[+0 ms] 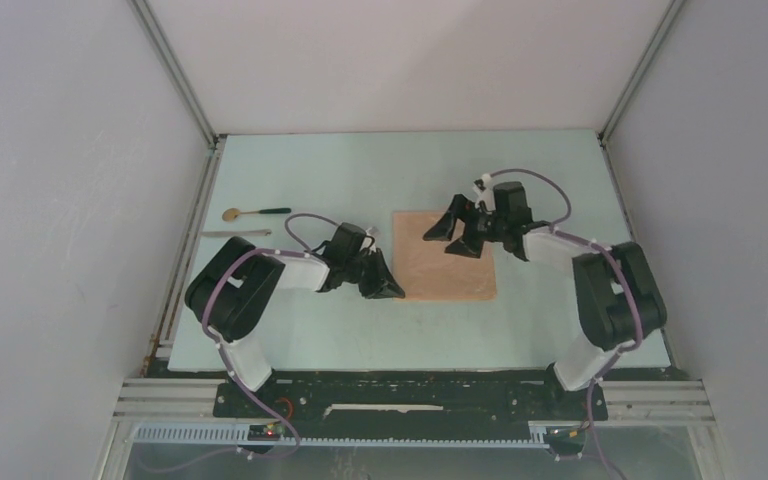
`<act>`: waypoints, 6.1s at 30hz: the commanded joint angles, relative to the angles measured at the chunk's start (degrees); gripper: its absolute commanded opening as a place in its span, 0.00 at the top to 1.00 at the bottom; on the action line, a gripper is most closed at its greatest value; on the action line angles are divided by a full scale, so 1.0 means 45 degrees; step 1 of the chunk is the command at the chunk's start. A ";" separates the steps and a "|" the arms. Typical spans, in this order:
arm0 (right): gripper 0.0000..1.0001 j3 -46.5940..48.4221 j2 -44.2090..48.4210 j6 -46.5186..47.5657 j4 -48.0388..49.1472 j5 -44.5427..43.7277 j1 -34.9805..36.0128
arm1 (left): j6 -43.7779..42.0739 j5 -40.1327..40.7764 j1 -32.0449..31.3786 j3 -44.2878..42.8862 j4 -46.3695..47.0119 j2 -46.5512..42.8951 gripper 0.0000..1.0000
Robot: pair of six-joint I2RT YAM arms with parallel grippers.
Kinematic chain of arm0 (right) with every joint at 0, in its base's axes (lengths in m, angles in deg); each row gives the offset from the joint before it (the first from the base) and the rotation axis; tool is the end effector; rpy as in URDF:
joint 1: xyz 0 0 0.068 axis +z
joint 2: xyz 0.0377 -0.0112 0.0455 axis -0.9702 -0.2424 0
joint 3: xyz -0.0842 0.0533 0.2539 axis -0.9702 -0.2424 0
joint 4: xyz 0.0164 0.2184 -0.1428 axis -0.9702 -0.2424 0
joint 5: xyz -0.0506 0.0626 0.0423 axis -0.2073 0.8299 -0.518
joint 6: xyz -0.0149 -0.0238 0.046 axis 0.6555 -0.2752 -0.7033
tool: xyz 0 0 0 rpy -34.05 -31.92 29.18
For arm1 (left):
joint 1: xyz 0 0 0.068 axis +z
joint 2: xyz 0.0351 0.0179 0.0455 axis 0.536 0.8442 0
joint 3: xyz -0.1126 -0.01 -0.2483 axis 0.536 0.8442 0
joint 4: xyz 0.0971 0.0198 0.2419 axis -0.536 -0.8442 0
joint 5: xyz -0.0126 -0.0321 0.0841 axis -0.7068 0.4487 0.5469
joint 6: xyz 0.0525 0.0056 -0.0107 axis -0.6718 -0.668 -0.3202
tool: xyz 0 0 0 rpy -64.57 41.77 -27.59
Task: Fold the napkin into a case and place the utensils inside
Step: Smooth out the square-folded napkin at the center of the board, then pick up the top corner of the square-folded napkin from the center of the board.
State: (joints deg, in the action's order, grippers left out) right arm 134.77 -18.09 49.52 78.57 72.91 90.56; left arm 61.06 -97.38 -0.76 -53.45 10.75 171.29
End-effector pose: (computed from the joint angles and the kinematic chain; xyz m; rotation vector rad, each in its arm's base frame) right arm 0.3091 0.1032 0.1854 0.0885 2.4398 1.1974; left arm 0.2571 -0.1892 0.1159 -0.1775 2.7259 -1.1985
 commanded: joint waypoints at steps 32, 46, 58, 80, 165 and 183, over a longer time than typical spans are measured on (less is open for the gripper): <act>0.01 0.6576 -0.9706 -0.5806 0.7189 0.0604 0.2042 | 0.0883 -0.1097 0.0870 0.1743 0.2215 0.1159 0.97; 0.00 0.9836 -1.0832 -0.4874 0.3820 -0.0220 0.1822 | 0.0962 -0.1202 0.0873 0.1888 0.2407 0.1268 0.97; 0.00 1.4826 -1.0092 -0.2817 0.0093 0.0871 0.0905 | 0.1175 -0.2023 0.0983 0.1177 0.2055 0.0286 0.73; 0.00 0.5297 -0.5828 -0.3219 0.3868 0.1127 -0.0353 | 0.0298 -0.1188 0.1023 -0.2740 -0.0944 0.1271 0.76; 0.62 -0.2138 0.3127 0.1655 -0.5499 -0.3218 -0.2263 | -0.0528 -0.0225 0.0888 0.0762 -0.0498 -0.0682 0.62; 0.61 -0.2200 0.2165 0.1667 -0.4919 -0.3305 -0.2304 | -0.0402 -0.0281 0.0867 0.1006 -0.0179 -0.0565 0.70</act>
State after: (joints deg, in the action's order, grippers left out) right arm 124.89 -8.91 56.50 56.06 59.12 80.44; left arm 59.16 -99.55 3.44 -49.65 9.35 168.01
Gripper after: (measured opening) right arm 0.381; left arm 0.304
